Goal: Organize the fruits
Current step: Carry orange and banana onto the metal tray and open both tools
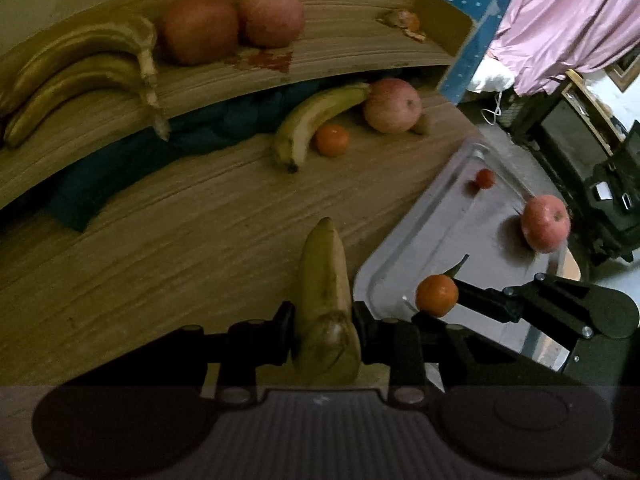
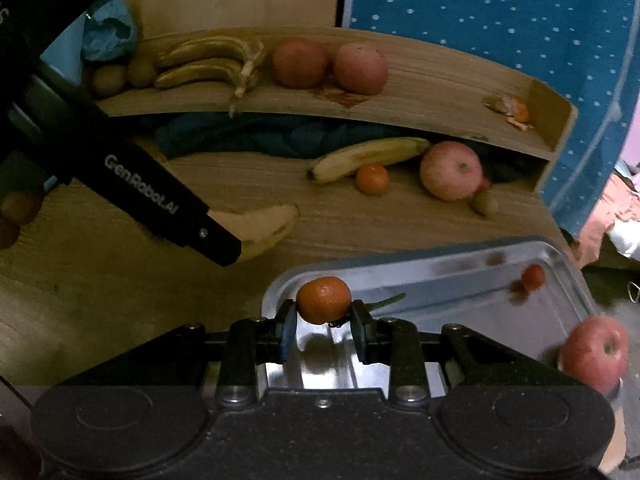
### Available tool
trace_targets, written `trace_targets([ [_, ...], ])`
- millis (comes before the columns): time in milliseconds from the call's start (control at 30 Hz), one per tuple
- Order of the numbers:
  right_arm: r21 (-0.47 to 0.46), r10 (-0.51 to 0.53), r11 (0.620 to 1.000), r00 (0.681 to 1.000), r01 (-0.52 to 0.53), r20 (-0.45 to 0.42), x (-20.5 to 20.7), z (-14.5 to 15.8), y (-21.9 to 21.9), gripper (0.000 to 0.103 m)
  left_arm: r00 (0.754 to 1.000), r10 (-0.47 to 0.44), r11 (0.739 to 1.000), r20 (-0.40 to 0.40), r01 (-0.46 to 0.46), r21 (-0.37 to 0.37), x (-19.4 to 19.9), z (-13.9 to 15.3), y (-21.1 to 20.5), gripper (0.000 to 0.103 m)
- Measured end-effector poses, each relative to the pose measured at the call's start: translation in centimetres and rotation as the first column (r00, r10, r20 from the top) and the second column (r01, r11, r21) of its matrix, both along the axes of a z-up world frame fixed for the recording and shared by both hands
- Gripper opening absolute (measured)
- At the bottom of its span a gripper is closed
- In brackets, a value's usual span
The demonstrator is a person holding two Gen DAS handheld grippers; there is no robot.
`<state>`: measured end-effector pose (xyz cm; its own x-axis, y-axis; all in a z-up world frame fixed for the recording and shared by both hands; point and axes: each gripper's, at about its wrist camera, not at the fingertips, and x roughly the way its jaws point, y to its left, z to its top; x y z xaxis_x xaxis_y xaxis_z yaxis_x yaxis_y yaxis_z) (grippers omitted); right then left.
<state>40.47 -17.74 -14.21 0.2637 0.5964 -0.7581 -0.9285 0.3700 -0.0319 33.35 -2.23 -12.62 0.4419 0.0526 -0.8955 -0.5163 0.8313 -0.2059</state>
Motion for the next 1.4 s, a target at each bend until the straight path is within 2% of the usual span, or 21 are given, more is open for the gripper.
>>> trace_targets([
  [167, 0.008, -0.018, 1.0, 1.0, 0.018, 0.01, 1.9, 1.1, -1.8, 0.031, 1.0, 0.005, 1.0, 0.015, -0.005, -0.001, 1.3, 0.8, -1.5, 0.034],
  [367, 0.006, -0.043, 0.999, 0.998, 0.043, 0.035, 6.6, 1.9, -4.7, 0.031, 0.999, -0.028, 1.0, 0.039, 0.028, -0.007, 5.8, 1.0, -4.3, 0.034],
  [800, -0.028, 0.007, 1.0, 0.997, -0.005, 0.076, 15.3, 0.8, -7.6, 0.031, 0.999, -0.025, 0.998, 0.033, 0.027, -0.055, 14.0, -2.0, -9.3, 0.034],
  [1100, -0.044, 0.095, 0.995, 0.993, -0.093, 0.065, 16.9, -0.4, -6.1, 0.031, 1.0, -0.003, 0.998, 0.018, 0.005, -0.059, 15.5, -2.9, -9.4, 0.034],
  [1400, -0.072, 0.125, 0.99, 0.991, -0.122, 0.039, 17.7, -1.5, -5.2, 0.031, 0.999, 0.004, 0.997, -0.034, -0.007, -0.079, 15.8, -4.0, -9.3, 0.035],
])
